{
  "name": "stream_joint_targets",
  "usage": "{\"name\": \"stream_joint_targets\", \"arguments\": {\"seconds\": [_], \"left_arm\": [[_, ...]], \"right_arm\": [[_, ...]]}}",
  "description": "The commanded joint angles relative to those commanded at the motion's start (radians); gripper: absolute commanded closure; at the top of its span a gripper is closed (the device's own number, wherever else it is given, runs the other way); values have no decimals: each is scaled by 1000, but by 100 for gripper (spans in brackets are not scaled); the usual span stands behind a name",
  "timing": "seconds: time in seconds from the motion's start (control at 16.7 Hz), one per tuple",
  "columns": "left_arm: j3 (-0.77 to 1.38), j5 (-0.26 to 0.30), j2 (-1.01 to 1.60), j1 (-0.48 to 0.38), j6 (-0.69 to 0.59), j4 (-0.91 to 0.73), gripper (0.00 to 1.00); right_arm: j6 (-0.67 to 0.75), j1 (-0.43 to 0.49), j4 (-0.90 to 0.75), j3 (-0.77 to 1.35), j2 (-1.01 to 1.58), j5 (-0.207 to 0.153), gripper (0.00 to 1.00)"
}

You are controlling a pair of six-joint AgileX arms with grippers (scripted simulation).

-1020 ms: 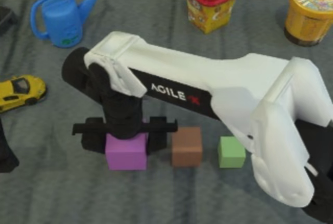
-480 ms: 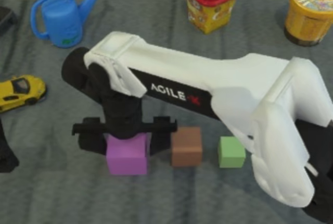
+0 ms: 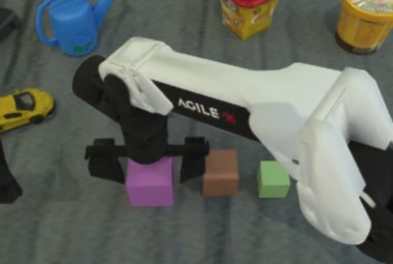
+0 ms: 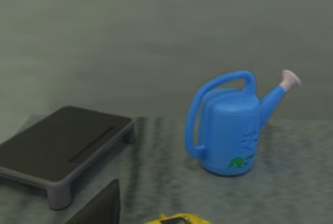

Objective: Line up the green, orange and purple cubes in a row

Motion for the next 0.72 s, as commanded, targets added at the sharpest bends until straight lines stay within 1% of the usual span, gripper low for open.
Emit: {"name": "stream_joint_targets", "arguments": {"seconds": [0.18, 0.54, 0.72], "left_arm": [[0, 0, 0, 0, 0, 0, 0], [0, 0, 0, 0, 0, 0, 0], [0, 0, 0, 0, 0, 0, 0]], "right_arm": [[2, 2, -40, 41, 10, 1, 0], [3, 8, -273, 317, 43, 0, 0], [0, 9, -320, 365, 45, 1, 0]]}}
